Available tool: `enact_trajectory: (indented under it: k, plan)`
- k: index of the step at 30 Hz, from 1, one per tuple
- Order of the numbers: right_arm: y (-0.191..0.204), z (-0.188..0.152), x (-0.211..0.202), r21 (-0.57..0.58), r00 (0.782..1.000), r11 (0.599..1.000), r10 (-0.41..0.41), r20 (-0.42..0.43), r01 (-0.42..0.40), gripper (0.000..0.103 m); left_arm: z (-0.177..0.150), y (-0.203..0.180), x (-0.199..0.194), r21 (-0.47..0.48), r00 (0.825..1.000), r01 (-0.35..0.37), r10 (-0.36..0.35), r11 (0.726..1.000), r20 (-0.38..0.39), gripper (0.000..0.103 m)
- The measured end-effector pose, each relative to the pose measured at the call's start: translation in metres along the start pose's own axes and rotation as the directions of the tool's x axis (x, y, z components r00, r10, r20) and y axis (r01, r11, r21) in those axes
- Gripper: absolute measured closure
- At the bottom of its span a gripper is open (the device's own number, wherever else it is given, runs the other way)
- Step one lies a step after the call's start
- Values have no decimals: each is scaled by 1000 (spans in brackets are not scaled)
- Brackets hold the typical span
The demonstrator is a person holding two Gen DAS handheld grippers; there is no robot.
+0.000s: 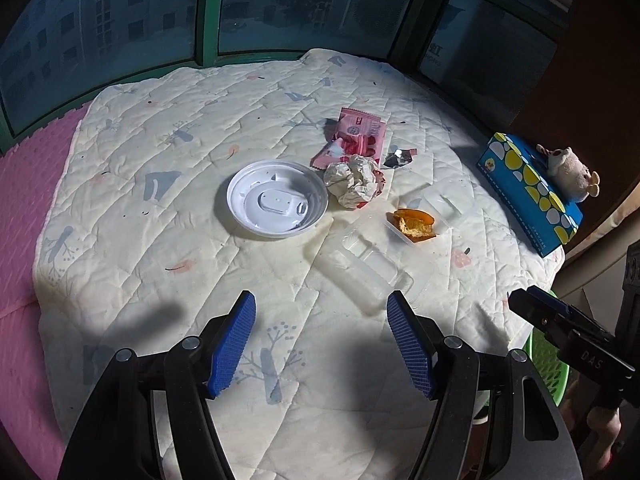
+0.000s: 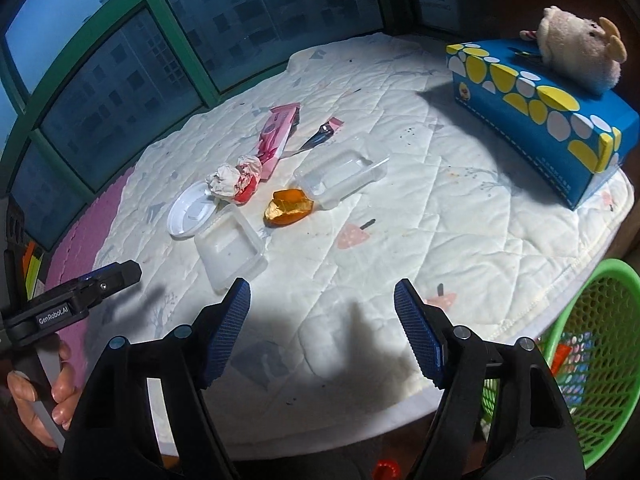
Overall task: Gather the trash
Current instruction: 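Reach the right tool to the orange peel and close on it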
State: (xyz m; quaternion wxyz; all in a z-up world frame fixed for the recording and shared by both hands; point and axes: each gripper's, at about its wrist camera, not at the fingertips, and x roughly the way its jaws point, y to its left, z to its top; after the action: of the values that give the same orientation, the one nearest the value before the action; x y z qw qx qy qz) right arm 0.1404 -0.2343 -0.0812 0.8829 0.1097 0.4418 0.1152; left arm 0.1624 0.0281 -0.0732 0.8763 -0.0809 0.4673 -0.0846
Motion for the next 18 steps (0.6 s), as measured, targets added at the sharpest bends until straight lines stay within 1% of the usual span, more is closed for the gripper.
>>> enact_trajectory:
  k: [2, 4, 5, 8, 14, 18]
  plan:
    - [4, 7, 9, -19, 1000, 1000, 11, -14, -11, 41, -1, 5, 2, -8, 1000, -3, 2, 1000, -9, 37]
    - [8, 15, 19, -45, 999, 998, 40, -37, -42, 42, -3, 8, 4, -14, 1000, -4, 4, 1000, -15, 37]
    - [11, 19, 23, -66, 998, 997, 39, -47, -42, 45, -3, 10, 5, -17, 1000, -2, 2, 1000, -20, 37]
    - [19, 33, 34, -142, 995, 987, 63, -76, -73, 48, -4, 16, 7, -26, 1000, -3, 2, 1000, -27, 37]
    - [32, 58, 55, -270, 988, 955, 93, -126, -125, 51, -4, 23, 12, -47, 999, 1, -4, 999, -45, 37]
    - [47, 68, 69, -358, 978, 916, 126, -168, -180, 51, -3, 25, 16, -55, 999, -6, 3, 998, -53, 37]
